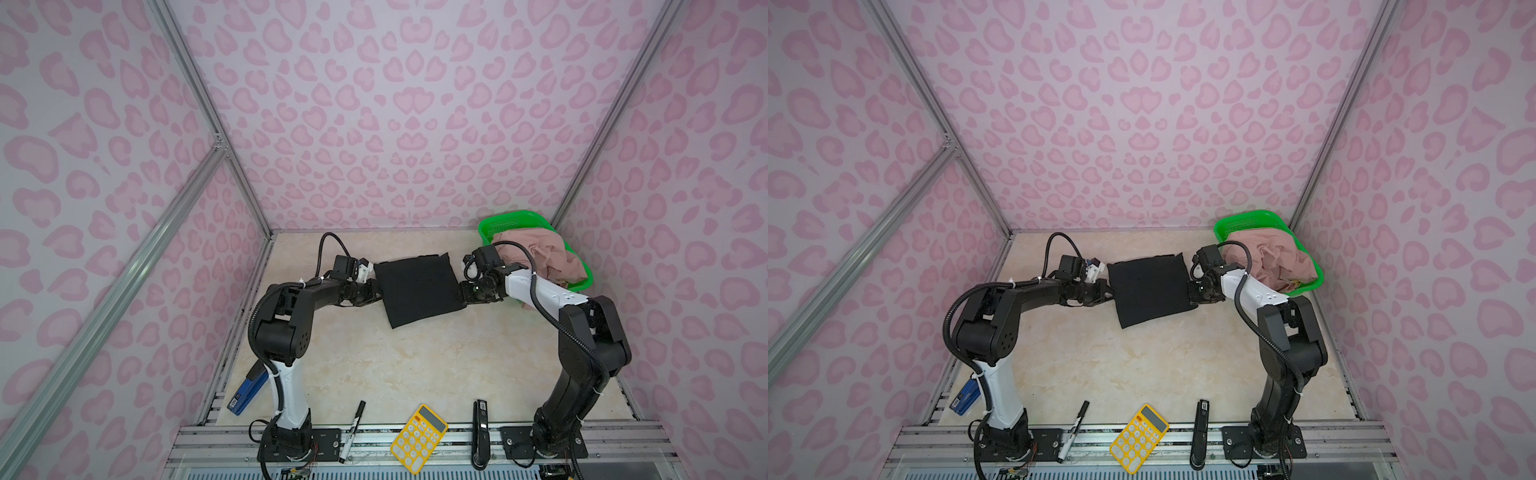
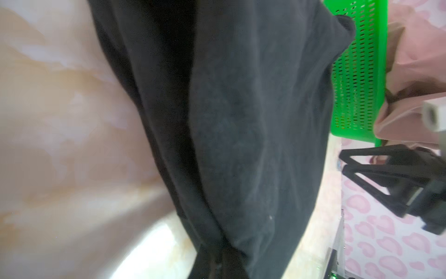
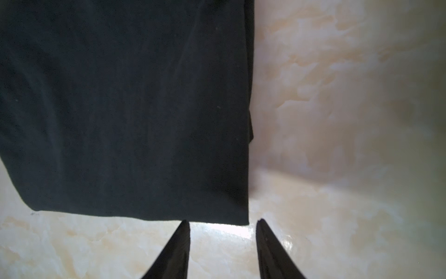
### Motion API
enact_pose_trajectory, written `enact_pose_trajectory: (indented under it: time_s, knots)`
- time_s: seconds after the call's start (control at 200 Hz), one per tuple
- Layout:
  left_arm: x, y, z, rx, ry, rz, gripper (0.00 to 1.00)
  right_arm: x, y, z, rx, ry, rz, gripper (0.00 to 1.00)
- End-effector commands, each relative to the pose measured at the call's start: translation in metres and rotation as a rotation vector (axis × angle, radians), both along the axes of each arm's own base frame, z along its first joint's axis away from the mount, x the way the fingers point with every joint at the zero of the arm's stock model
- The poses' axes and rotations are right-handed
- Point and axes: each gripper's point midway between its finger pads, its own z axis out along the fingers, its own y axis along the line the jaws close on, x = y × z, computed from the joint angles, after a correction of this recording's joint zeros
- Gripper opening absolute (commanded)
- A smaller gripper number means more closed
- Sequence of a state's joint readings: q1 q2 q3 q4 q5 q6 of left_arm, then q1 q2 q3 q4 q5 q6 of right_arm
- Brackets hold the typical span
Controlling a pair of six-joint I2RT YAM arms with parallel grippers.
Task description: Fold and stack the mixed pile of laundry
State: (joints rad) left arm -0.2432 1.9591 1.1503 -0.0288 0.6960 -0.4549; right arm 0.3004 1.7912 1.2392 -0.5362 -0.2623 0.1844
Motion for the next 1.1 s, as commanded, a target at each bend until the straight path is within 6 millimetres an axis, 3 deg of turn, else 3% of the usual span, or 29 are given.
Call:
enact_pose_trajectory:
  time_s: [0.0,0.13,0.235,0.435,0.55,0.645,0.745,0.81,0.935,1.095]
  knots:
    - [-0.008,-0.009,0.031,-0.087,0.015,-0.012,0.03,0.004,0.002,-0.003,0.014,-0.01,-0.001,0.45]
    - [-0.03,-0.012,0.037,-0.109,0.086,-0.012,0.03,0.005,0.005,-0.003,0.027,-0.014,0.002,0.45]
    - [-0.051,-0.015,0.028,-0.124,0.154,-0.011,0.03,0.004,0.011,-0.005,0.051,-0.01,0.023,0.44]
    - [-0.09,-0.024,-0.015,-0.084,0.242,-0.012,0.03,-0.004,0.024,-0.009,0.057,-0.004,0.072,0.42]
    - [-0.1,-0.032,-0.042,-0.069,0.284,-0.015,0.03,-0.003,0.022,-0.013,0.043,0.003,0.07,0.4]
    - [-0.101,-0.042,-0.046,-0.072,0.29,-0.028,0.04,0.001,0.019,-0.011,0.028,-0.006,0.074,0.4]
    - [-0.102,-0.048,-0.033,-0.082,0.273,-0.046,0.17,0.008,0.013,-0.003,0.012,-0.027,0.072,0.4]
    - [-0.109,-0.046,-0.021,-0.075,0.264,-0.07,0.32,0.015,0.008,0.004,0.003,-0.043,0.068,0.41]
    - [-0.131,-0.023,-0.005,0.031,0.249,-0.086,0.56,0.029,-0.004,0.012,-0.026,-0.054,0.067,0.5]
    - [-0.146,-0.001,0.015,0.069,0.213,-0.038,0.64,0.04,-0.005,0.002,-0.016,-0.024,0.078,0.53]
